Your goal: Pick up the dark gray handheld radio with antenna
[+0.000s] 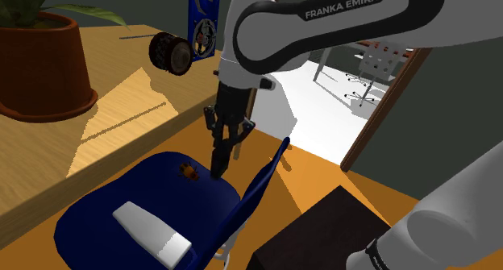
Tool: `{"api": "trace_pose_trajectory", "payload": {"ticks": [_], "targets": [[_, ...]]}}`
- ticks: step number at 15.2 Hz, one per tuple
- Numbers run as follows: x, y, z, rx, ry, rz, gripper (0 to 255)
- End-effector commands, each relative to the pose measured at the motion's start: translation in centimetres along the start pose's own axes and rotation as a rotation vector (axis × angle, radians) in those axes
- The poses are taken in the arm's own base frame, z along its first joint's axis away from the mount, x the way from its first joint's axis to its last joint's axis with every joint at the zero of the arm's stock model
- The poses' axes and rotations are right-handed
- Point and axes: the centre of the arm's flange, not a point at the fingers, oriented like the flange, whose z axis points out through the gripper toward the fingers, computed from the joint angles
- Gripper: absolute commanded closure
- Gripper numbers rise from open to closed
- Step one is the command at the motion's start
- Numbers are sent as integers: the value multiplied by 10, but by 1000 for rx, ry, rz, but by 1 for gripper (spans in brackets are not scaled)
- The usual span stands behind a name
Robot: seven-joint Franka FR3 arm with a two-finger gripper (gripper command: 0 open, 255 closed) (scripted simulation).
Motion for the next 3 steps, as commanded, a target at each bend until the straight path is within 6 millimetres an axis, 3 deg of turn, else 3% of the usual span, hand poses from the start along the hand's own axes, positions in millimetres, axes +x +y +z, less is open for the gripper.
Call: {"api": "trace_pose_trajectory", "payload": {"ticks": [1,3], "targets": [[-2,1,-10,0,0,0,255],[-2,2,-11,0,0,0,255]]}}
